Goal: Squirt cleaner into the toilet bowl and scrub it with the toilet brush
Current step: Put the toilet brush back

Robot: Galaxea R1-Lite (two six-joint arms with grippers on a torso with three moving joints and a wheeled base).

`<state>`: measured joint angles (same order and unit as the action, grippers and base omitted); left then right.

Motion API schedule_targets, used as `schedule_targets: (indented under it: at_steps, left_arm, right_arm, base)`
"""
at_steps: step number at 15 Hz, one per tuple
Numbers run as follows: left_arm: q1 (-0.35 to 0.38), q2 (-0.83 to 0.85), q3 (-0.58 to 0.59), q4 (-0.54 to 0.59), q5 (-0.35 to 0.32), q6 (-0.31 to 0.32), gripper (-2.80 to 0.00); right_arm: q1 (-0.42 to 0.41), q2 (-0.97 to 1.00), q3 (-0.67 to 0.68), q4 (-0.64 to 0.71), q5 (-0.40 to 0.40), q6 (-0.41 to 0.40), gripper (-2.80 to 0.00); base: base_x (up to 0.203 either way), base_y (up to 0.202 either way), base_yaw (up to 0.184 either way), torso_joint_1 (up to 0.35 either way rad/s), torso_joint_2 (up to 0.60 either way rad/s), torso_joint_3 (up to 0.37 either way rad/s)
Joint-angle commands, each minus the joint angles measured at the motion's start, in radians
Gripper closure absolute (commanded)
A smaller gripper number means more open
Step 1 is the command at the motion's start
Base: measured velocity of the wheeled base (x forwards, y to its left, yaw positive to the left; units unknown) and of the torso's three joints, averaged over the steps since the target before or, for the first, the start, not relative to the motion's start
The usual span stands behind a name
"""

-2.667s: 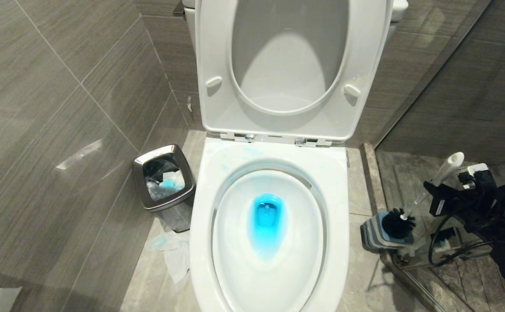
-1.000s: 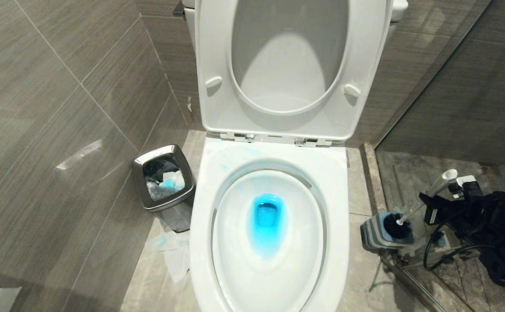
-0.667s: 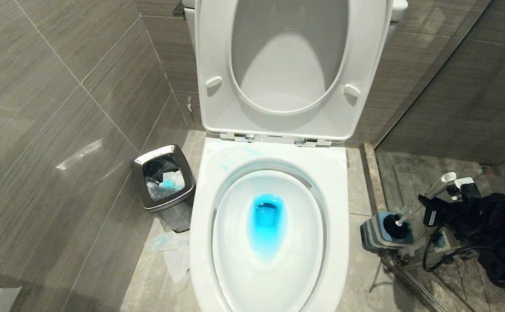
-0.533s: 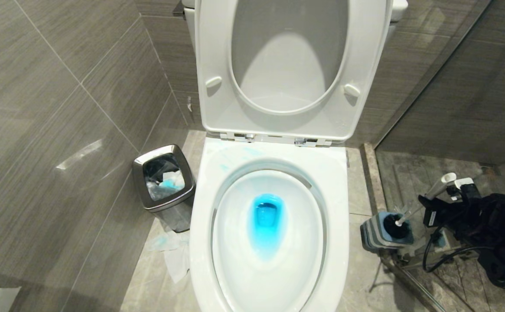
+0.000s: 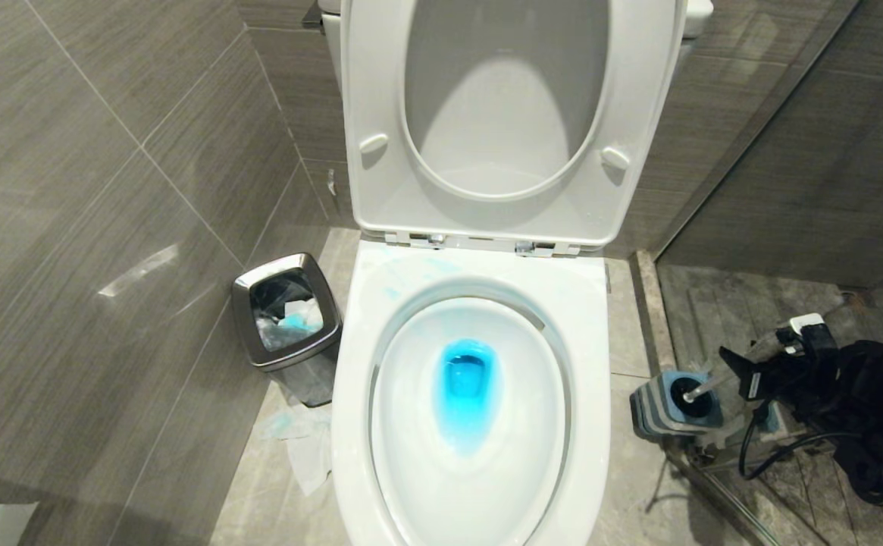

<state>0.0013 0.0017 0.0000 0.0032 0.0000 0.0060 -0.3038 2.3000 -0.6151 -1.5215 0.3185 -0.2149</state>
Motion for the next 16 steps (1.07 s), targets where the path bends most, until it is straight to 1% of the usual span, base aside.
schedule_targets:
  at_steps: [1,3,5,9,16]
  left_arm:
    - [0.0,0.0,0.0,0.0,0.0,0.0,0.0]
    - [0.0,0.0,0.0,0.0,0.0,0.0,0.0]
    - [0.0,0.0,0.0,0.0,0.0,0.0,0.0]
    - [0.0,0.0,0.0,0.0,0.0,0.0,0.0]
    - [0.0,0.0,0.0,0.0,0.0,0.0,0.0]
  right_arm:
    - [0.0,-0.011,0.002,-0.009,0.002,-0.001,-2.8]
    - [0.0,-0.02,0.017,-0.009,0.002,-0.001,-2.8]
    - [0.0,-0.032,0.076,-0.009,0.004,0.001,-2.8]
    - [0.001,-0.13,0.218,-0.009,0.007,0.002,-2.8]
    - [0.004,-0.256,0.383,-0.009,0.016,0.002,-2.8]
  base:
    - [0.0,0.0,0.0,0.0,0.0,0.0]
    - [0.0,0.0,0.0,0.0,0.0,0.0]
    - [0.0,0.0,0.0,0.0,0.0,0.0]
    - [0.0,0.0,0.0,0.0,0.0,0.0]
    - [0.0,0.0,0.0,0.0,0.0,0.0]
